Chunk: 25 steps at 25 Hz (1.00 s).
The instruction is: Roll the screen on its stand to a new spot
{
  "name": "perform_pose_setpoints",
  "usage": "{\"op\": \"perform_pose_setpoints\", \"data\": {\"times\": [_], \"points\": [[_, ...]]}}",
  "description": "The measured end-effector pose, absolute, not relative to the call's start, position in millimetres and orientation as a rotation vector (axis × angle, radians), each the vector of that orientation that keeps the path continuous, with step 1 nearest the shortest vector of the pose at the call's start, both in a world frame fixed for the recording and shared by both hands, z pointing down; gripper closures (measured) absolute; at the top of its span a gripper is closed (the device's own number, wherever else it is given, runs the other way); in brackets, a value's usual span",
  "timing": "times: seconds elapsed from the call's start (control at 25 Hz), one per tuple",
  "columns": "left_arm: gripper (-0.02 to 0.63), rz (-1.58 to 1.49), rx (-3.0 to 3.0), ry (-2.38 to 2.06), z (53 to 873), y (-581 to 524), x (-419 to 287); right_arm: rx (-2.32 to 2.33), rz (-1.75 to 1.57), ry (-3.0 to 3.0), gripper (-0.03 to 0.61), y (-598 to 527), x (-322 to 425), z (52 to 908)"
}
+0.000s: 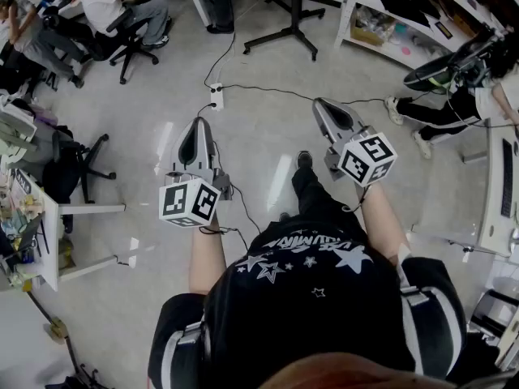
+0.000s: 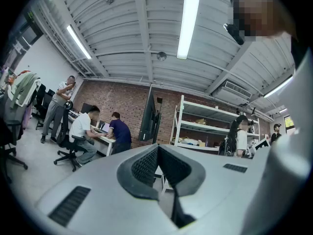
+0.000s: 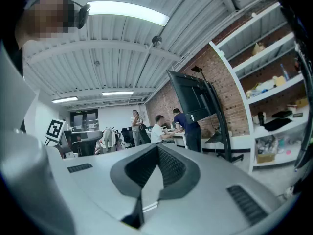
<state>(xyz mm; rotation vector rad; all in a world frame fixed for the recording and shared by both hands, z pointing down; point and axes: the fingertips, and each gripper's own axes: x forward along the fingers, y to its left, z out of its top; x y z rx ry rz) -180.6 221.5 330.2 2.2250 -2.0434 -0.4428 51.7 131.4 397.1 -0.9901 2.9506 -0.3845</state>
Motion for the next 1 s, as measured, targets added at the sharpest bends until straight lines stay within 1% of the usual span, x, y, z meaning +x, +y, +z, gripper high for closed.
{"op": "perform_pose_setpoints", "data": {"times": [0.36,1.0], "points": [[0.603,-0.427,2.271,-2.016,331,139,-187,-0.956,-0.399,2.935,0.571,42,27,406],[0.603,-0.354,2.310,-2.043,302,-83,-176,-0.964,-0.421,2.880,0.571,-190,38,393]]}}
